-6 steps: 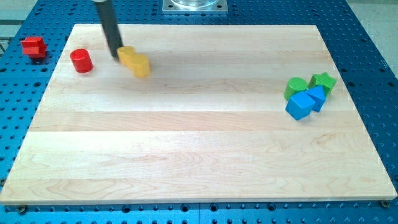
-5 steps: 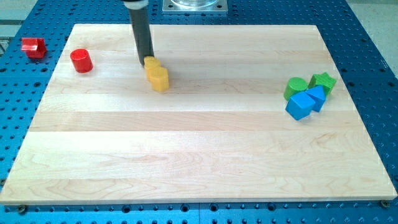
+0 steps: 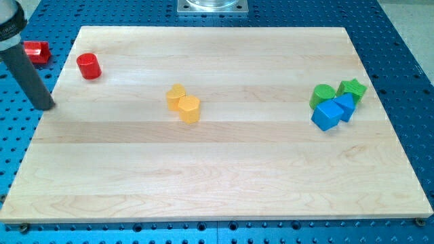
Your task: Push the red circle into the yellow blocks
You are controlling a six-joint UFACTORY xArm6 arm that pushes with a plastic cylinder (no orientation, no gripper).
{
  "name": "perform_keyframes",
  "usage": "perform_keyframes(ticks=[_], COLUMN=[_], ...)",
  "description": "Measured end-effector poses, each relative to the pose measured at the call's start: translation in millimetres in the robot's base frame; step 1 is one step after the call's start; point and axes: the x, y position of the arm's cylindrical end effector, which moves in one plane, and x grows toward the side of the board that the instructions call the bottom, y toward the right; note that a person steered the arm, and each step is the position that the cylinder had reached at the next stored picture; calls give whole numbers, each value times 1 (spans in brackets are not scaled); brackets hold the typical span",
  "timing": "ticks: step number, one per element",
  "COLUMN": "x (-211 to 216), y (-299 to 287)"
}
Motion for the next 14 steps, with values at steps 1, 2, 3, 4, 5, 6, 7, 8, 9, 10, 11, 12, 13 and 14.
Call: perform_keyframes(ticks=[1,2,3,4,5,6,7,8,9,10,11,12,13,14], x=[-31,-81,-96,-88,-61,-53,-51,-43,-45,-46,-39,-35,-31,-15], y=[8,6,86,193,162,164,262,263,208,173,149,214,220,169])
